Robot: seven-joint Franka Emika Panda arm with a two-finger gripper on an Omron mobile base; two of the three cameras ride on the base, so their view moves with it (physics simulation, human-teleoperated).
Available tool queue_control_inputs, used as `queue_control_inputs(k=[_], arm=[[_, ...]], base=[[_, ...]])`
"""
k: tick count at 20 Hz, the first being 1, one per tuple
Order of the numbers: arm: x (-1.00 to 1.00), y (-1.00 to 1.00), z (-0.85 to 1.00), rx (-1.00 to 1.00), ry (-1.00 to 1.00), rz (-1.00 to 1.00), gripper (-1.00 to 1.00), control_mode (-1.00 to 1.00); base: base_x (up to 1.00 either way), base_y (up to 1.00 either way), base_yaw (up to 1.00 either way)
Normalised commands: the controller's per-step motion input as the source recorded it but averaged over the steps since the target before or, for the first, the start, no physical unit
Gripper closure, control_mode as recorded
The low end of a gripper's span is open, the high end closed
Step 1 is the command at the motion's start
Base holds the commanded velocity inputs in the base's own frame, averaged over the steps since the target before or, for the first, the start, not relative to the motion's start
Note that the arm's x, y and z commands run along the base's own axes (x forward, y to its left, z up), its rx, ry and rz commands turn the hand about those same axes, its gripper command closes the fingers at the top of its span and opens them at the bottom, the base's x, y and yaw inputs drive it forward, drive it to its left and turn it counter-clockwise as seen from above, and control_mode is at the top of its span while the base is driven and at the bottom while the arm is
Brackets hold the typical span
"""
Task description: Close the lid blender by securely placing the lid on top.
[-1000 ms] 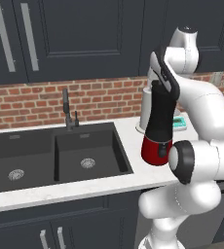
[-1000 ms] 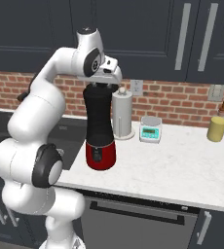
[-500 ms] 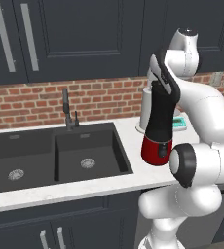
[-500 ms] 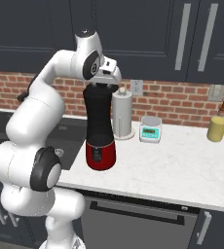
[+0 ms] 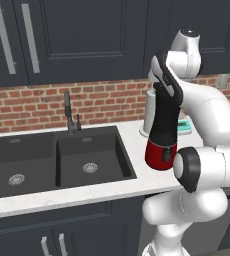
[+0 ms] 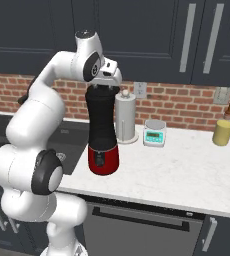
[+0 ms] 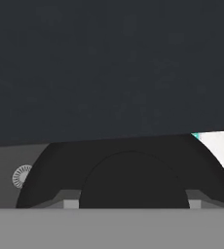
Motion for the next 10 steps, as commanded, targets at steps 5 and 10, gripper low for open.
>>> queue_control_inputs(k=[5,10], arm=[[0.07,0.22,-0.62,0.0,0.0,0.01,1.0,-1.0],[0.0,0.14,-0.76,0.0,0.0,0.0,1.0,-1.0]], base=[[0.0,0.0,0.0],[0.0,0.0,0.0]])
